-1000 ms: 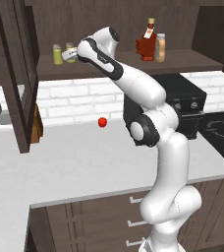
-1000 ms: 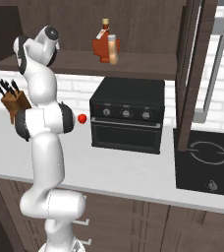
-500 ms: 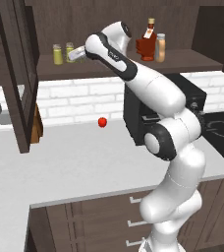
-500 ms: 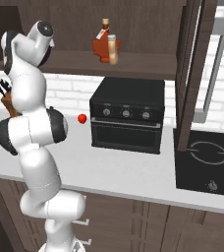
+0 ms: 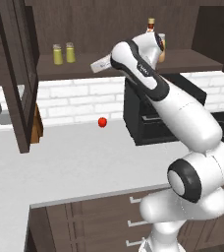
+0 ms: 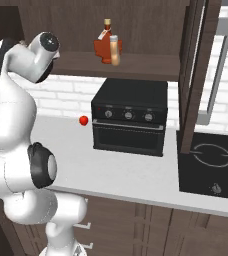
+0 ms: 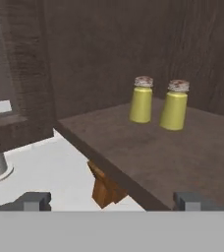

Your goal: Put the shaker and condiment bottle from the counter next to their counterparts in the cabinet.

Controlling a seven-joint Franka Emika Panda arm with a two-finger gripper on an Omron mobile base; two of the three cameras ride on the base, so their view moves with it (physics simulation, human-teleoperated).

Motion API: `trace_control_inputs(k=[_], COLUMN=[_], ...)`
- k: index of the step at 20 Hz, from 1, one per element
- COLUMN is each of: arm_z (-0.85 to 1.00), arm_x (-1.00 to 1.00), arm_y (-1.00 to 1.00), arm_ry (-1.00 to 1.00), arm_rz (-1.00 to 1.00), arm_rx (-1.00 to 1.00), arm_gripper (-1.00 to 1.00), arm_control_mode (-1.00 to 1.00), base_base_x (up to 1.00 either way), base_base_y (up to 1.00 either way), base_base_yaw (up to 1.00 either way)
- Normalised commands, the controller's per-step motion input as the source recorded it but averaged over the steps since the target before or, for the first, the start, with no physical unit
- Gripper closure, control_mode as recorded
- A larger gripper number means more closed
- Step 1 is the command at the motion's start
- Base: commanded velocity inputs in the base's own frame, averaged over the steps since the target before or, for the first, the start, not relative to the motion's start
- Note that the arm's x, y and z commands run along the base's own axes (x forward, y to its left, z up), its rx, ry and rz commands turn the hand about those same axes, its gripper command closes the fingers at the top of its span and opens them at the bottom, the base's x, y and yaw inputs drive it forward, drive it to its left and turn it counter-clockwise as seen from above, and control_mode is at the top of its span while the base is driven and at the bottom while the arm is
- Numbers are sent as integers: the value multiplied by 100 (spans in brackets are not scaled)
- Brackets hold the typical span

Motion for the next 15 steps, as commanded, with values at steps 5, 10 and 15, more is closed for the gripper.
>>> trace_control_inputs(k=[5,10,15], arm_z=[42,63,61], arm_x=[-100,-100,-100], arm_y=[-77,-59,-40], arm_ry=[-17,-10,0], arm_rz=[-14,-13,-14], arm_rx=[0,0,12], arm_gripper=[-100,-100,-100], arm_control_mode=[-100,-100,-100], base_base_x=[0,0,0], base_base_y=[0,0,0], base_base_yaw=[0,0,0])
